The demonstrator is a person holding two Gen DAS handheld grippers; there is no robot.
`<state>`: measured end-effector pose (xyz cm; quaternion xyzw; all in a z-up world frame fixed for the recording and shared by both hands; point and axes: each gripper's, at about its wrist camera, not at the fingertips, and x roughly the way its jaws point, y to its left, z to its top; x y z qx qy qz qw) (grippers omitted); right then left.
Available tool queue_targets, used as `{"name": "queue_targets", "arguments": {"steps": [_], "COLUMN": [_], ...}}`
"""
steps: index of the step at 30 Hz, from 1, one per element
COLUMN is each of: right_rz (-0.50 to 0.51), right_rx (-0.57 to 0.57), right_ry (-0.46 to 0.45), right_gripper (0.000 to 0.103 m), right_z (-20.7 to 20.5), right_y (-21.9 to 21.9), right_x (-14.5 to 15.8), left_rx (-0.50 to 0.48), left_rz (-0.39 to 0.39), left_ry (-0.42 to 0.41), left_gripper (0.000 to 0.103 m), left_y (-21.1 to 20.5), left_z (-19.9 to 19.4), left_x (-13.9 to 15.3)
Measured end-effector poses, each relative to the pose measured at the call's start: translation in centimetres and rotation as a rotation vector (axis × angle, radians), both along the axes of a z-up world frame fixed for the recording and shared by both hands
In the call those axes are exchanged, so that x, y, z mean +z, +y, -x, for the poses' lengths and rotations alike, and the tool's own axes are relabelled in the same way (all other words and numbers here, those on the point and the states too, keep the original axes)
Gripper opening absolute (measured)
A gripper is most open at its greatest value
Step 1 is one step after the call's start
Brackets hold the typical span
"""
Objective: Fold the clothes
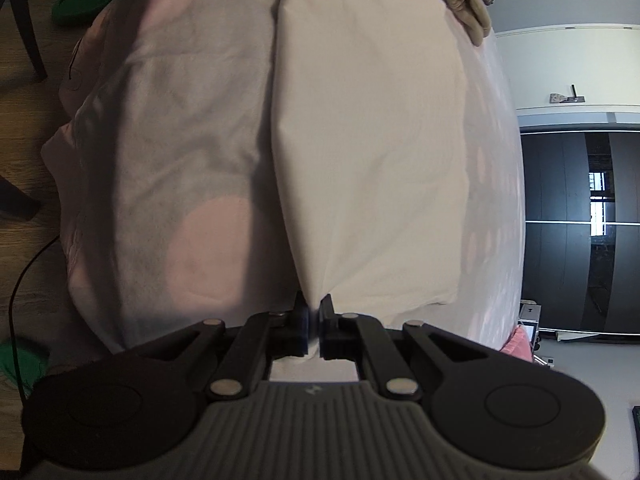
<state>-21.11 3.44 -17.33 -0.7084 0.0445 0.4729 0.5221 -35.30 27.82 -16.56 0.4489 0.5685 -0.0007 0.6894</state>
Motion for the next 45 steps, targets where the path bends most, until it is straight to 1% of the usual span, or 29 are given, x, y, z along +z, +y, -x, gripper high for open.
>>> {"name": "queue_targets", "arguments": {"steps": [3,5,7,9,11,13,16,19,20,22,25,29,33,36,40,45], "right_rz": [0.014,0.030,0.042,0.027,-0.018,-0.070,-0.145,-0.158,-0.145,-0.116,-0.081,-0.051,-0.022,-0.006,-0.010,-0.032], "right_rx": [0.008,0.023,0.040,0.053,0.056,0.044,-0.010,-0.055,-0.052,-0.041,-0.029,0.002,0.059,0.094,0.128,0.132], "right_ry": [-0.001,0.010,0.039,0.079,0.113,0.136,0.142,0.152,0.155,0.162,0.160,0.159,0.183,0.191,0.178,0.190], "right_gripper": [0.007,0.013,0.018,0.019,0.021,0.023,0.023,0.022,0.022,0.022,0.020,0.019,0.019,0.020,0.020,0.020], "right_z": [-0.1,0.4,1.0,1.3,1.1,1.0,-0.2,-1.2,-1.6,-2.3,-3.8,-5.1,-5.6,-5.6,-5.8,-6.2], "right_y": [0.2,-0.2,-0.5,-0.6,-0.6,-0.7,0.2,0.6,0.4,-0.1,-1.0,-1.6,-1.9,-2.3,-2.6,-2.5], "right_x": [-0.6,-0.6,-0.3,0.6,1.8,2.9,4.4,5.1,5.1,5.1,5.2,4.7,4.3,3.9,3.0,2.5], "left_rx": [0.011,0.030,0.042,0.055,0.062,0.075,0.144,0.213,0.236,0.251,0.219,0.175,0.189,0.222,0.301,0.405], "left_rz": [0.010,0.027,0.076,0.126,0.233,0.319,0.422,0.537,0.578,0.644,0.695,0.762,0.876,0.945,1.012,1.037], "left_ry": [0.029,0.058,0.054,0.050,0.004,-0.062,-0.159,-0.225,-0.246,-0.259,-0.250,-0.238,-0.218,-0.191,-0.150,-0.086], "left_gripper": [0.003,0.006,0.009,0.010,0.010,0.015,0.017,0.017,0.017,0.017,0.017,0.017,0.017,0.017,0.017,0.017], "left_y": [0.5,0.6,0.5,0.4,0.3,0.1,0.0,-0.7,-1.0,-2.4,-5.1,-8.6,-12.1,-13.8,-15.0,-15.5], "left_z": [-0.1,0.0,0.2,0.4,0.3,-0.3,-2.0,-4.6,-5.6,-7.7,-10.3,-13.9,-17.0,-19.3,-22.0,-24.1], "left_x": [-0.6,-0.5,0.4,1.3,3.2,5.2,7.6,8.9,9.3,9.6,9.4,9.2,8.4,7.5,6.0,3.6]}}
